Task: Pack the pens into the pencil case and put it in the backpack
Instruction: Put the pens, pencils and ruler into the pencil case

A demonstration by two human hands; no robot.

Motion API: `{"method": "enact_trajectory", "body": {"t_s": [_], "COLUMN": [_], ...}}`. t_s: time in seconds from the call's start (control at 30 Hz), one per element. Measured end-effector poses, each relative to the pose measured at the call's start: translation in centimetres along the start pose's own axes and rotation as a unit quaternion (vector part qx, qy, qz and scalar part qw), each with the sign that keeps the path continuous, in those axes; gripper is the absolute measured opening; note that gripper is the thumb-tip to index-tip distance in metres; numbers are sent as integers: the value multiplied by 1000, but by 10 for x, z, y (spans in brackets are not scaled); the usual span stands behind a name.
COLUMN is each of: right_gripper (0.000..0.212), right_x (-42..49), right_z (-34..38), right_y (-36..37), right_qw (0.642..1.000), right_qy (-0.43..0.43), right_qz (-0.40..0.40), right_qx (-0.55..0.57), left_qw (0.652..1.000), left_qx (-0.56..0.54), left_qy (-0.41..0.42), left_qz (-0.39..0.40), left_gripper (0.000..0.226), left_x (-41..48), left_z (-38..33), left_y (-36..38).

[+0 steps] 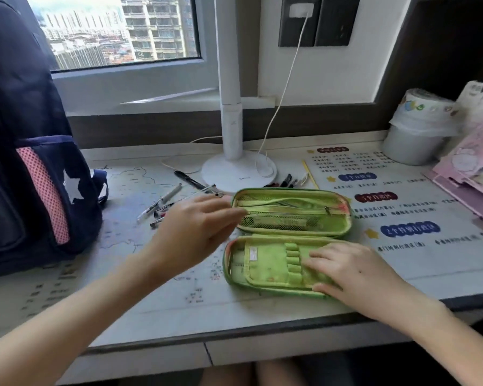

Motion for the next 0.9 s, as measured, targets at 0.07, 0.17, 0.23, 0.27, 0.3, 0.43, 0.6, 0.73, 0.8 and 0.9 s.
{"method": "enact_trajectory", "body": {"t_s": [0.07,0.17,0.23,0.27,0.3,0.43,0.6,0.73,0.8,0.9], "right_gripper": [31,16,10,5,14,9,16,13,13,18], "right_x": [3,13,14,14,12,16,27,27,28,23], "right_z": [10,14,21,24,23,-6,-38,-39,-39,-32], "right_y": [7,3,-5,-10,-13,-23,-36,-36,-36,-29], "right_qw": [995,981,974,973,975,996,970,949,957,959], "right_qy": [-43,-66,-104,-126,-136,-49,94,114,107,98], "right_qz": [76,154,160,138,110,7,36,66,65,99], "right_qx": [-43,-98,-120,-135,-135,-73,223,285,263,248], "left_qw": [999,998,999,999,999,995,988,987,985,982], "left_qx": [12,13,3,-1,-1,6,2,0,11,11], "left_qy": [35,51,46,46,51,95,124,124,137,163], "left_qz": [20,24,15,11,10,26,90,102,104,99], "left_gripper": [19,16,17,17,17,16,16,16,16,18], "left_x": [-4,-2,0,1,0,-11,-13,-7,-5,-8], "left_z": [-19,-34,-37,-39,-41,-48,-58,-66,-70,-82], "left_y": [6,9,7,5,3,3,26,32,33,27]}}
Point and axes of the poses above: each hand's wrist, its own x-axis towards the middle knuckle, its own y-axis out of the palm, z = x × y, the point moved 6 cm from there along x, towards the middle knuckle
